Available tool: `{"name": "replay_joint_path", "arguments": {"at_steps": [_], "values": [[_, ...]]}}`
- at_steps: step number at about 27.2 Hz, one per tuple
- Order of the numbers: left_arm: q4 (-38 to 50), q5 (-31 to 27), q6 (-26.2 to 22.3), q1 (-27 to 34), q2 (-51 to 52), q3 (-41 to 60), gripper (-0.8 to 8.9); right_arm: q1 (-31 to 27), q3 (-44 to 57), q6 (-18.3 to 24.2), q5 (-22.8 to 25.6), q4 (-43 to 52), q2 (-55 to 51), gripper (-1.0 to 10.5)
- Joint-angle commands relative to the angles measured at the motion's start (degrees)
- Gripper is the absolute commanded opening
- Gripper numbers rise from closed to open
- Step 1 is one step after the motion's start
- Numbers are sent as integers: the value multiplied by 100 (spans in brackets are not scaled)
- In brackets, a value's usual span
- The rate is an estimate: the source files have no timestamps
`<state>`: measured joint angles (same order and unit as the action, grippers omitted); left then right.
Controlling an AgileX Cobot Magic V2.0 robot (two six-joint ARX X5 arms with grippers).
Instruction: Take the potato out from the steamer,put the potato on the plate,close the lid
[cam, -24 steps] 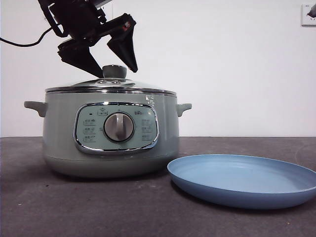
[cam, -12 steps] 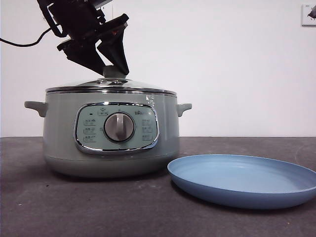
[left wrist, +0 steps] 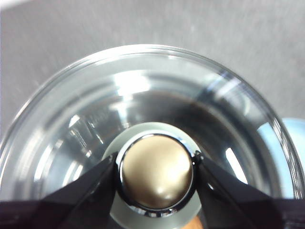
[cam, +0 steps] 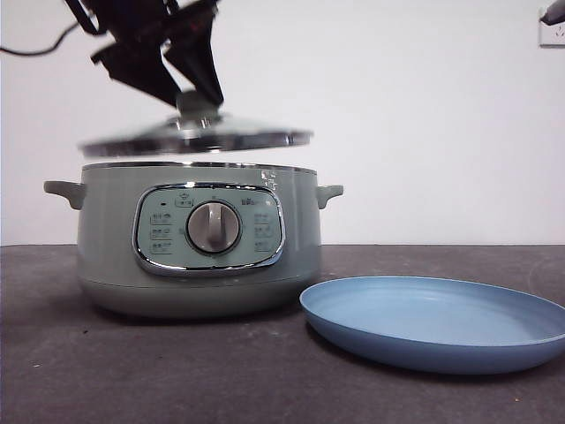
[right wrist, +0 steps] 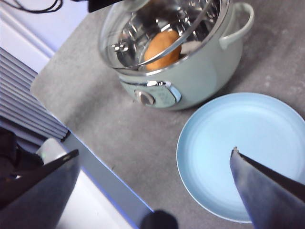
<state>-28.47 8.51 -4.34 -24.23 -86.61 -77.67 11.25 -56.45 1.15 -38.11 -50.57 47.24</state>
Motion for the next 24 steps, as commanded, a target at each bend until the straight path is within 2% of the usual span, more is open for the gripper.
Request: {"name": "replay_joint_path", "arguments": {"at_steps": [1, 5, 10, 16, 24], "values": [[133, 44, 37, 46, 354, -55, -9, 9, -11, -278, -7, 238, 28, 626], [-282, 22, 133, 208, 1029, -55, -9, 118, -15, -748, -57, 804, 271, 626], [-1106, -264, 129, 542, 2114, -55, -9, 678, -227, -1290, -4, 1698, 1093, 626], [-2105, -267, 111, 1019, 3067, -55, -9, 1622, -1366, -1322, 739, 1880, 2594, 626], [-2758, -411, 111, 1117, 3788, -52, -9, 2426, -2944, -1309, 1506, 1781, 4352, 626]]}}
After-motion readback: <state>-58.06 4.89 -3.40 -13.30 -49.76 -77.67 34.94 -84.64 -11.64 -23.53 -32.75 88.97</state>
